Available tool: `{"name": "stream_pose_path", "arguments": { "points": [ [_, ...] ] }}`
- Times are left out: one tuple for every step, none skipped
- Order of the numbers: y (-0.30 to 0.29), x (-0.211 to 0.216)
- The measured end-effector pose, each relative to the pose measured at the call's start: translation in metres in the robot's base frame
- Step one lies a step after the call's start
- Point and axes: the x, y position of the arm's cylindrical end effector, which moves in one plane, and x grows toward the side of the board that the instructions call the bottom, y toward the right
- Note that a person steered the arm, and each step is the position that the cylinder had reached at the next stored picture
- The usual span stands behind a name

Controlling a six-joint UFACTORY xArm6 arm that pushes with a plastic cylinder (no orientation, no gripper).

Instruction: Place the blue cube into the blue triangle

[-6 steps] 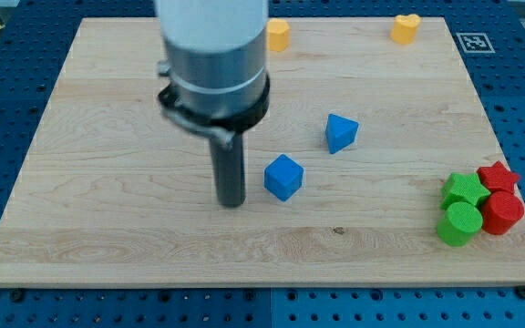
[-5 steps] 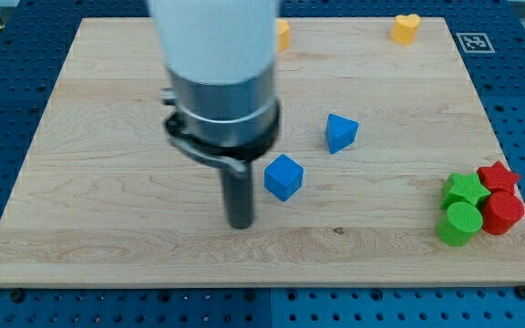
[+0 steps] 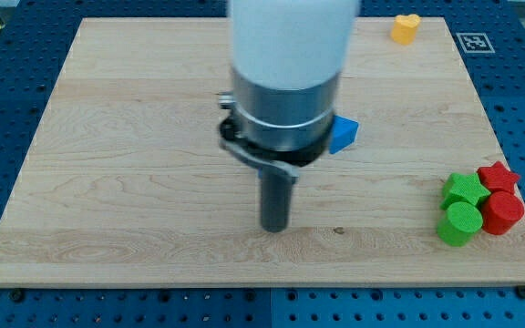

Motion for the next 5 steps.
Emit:
{"name": "stream_pose_path", "arguments": {
  "points": [
    [-0.008, -0.032],
    [0.015, -0.071],
    [0.046, -0.097],
    [0.036, -0.09],
    [-0.014, -0.089]
  ]
}}
